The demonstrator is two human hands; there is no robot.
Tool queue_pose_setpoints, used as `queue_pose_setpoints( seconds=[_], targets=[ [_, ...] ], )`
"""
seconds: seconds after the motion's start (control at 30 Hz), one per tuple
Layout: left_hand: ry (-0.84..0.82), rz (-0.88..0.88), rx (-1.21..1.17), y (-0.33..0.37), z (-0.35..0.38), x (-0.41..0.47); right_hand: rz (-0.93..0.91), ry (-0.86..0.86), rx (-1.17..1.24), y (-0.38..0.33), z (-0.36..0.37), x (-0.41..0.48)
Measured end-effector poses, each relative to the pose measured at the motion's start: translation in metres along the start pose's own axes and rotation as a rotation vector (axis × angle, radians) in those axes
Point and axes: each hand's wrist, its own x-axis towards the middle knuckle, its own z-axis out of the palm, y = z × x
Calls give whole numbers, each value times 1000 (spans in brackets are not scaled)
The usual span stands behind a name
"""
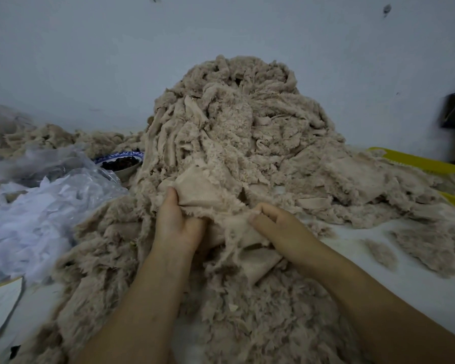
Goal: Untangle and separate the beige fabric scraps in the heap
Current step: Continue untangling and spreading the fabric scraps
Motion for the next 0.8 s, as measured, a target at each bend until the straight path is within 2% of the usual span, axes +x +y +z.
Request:
queue_pose_setpoints(
  seconds=[0.1, 0.17, 0.2, 0.3, 0.33, 0.4, 0.47, 0.57, 0.67, 0.73, 0.8],
  targets=[
    [-64, 20, 48, 0, 5, -3, 20, 89, 177, -3, 1, 3],
    [-67, 62, 189, -1, 8, -7, 18, 147, 243, -5, -1, 5],
    [-85, 90, 357, -3, 9, -11, 15, 168, 269, -6, -2, 5],
    [-235, 137, 1056, -14, 11, -28, -46, 212, 291, -6, -3, 6],
    [-293, 138, 1209, -19, 11, -33, -65, 232, 275, -7, -3, 6],
    [-355, 94, 1337, -27, 12, -38, -86, 279, 240, -8, -3, 6],
    [-355, 26, 1244, -29, 13, -39, -100, 318, 219, -8, -5, 6],
    [-282, -37, 960, -28, 11, -35, -115, 356, 192, -7, -10, 6],
    [-252, -165, 641, -21, 11, -32, -148, 275, 170, -8, -11, 4],
    [-234, -202, 531, -15, 13, -30, -145, 199, 32, -5, -9, 3],
    [-207, -200, 448, -12, 13, -28, -136, 187, -212, 1, -8, 4]
  ],
)
